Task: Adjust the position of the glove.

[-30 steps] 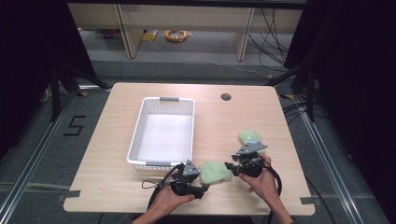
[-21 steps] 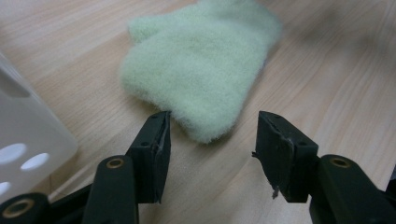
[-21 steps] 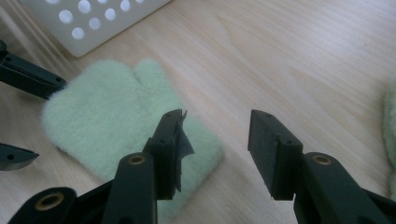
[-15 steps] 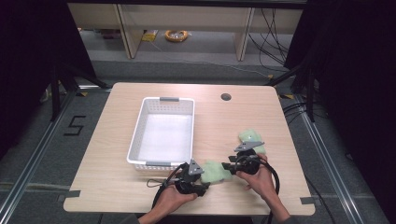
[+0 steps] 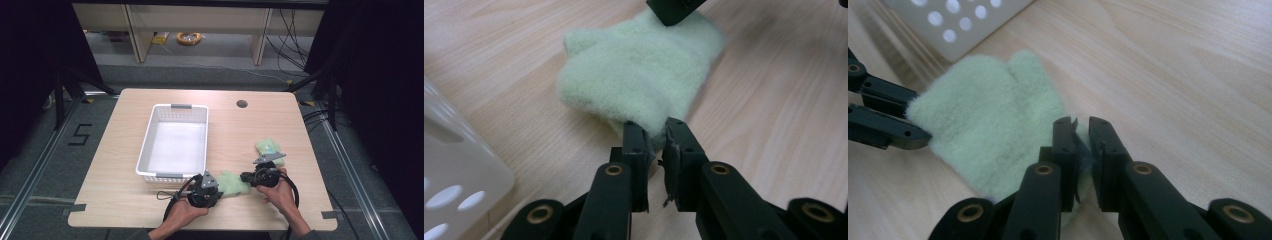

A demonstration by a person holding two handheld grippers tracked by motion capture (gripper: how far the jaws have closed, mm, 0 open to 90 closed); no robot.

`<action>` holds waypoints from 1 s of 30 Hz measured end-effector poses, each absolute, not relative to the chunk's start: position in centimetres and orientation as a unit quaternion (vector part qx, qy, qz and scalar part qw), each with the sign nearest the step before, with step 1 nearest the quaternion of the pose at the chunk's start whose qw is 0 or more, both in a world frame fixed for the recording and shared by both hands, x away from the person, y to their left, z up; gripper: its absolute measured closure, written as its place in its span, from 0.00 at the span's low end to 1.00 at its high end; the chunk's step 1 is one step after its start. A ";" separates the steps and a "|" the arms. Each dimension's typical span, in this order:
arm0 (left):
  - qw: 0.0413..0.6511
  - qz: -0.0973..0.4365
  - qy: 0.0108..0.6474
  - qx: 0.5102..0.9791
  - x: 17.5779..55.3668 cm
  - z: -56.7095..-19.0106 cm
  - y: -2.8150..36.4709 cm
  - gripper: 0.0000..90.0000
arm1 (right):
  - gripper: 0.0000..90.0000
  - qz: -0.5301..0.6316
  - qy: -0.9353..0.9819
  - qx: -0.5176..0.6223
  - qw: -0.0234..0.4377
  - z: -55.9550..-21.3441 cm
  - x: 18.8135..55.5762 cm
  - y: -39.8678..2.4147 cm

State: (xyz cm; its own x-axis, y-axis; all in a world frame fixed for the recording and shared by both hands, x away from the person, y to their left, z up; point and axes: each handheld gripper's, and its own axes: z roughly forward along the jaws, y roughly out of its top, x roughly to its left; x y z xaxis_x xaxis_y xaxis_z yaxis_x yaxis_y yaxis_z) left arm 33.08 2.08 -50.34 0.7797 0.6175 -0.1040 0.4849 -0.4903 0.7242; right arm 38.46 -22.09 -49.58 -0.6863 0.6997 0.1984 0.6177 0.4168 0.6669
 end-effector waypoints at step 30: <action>0.399 0.022 0.298 0.867 30.1 -50.7 2.0 0.88 | 0.86 0.361 0.846 0.391 0.048 -49.5 32.7 -23.9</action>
